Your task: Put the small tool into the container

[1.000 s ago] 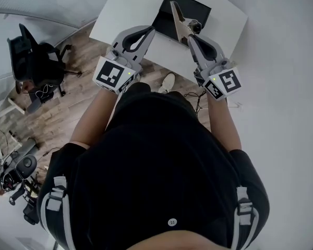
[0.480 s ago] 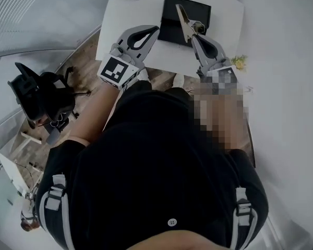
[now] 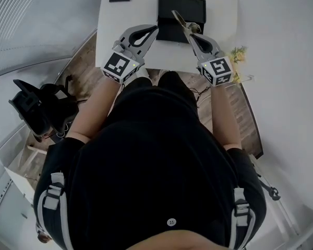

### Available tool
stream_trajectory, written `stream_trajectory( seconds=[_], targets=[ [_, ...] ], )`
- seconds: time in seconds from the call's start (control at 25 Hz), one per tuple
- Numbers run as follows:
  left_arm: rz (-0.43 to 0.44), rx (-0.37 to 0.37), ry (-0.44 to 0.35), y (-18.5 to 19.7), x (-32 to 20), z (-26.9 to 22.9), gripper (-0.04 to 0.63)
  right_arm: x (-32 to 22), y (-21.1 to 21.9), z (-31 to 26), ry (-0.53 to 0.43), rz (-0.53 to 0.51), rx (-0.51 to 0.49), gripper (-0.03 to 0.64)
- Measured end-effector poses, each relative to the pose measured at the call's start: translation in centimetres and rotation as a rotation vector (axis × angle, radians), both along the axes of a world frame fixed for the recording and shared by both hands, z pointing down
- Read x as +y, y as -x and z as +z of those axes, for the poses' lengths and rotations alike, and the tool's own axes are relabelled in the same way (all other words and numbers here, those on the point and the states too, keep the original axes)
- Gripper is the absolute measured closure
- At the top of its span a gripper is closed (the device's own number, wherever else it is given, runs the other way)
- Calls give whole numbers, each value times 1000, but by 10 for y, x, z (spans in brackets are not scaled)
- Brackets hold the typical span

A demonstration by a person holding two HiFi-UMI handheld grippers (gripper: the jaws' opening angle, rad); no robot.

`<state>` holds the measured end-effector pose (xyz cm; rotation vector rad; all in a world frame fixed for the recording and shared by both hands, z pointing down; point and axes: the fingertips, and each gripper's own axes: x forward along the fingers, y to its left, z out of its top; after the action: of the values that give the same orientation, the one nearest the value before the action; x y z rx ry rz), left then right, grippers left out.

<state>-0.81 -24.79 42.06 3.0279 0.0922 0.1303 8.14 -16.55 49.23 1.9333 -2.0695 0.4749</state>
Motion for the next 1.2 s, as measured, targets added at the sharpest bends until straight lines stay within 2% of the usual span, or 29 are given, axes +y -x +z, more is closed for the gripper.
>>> stream_trajectory(
  seconds=[0.36,0.8,1.2],
  targets=[
    [12,-26,8,-22,-9,27,588,-10,-15,60,185,-124,78,603],
    [-9,-43,19,-45,-17,45,588,-18,-22,115,364,-277,101,603],
    [-10,-63,30,-60,-22,58,588,-19,-18,158,483,-378,82,603]
  ],
)
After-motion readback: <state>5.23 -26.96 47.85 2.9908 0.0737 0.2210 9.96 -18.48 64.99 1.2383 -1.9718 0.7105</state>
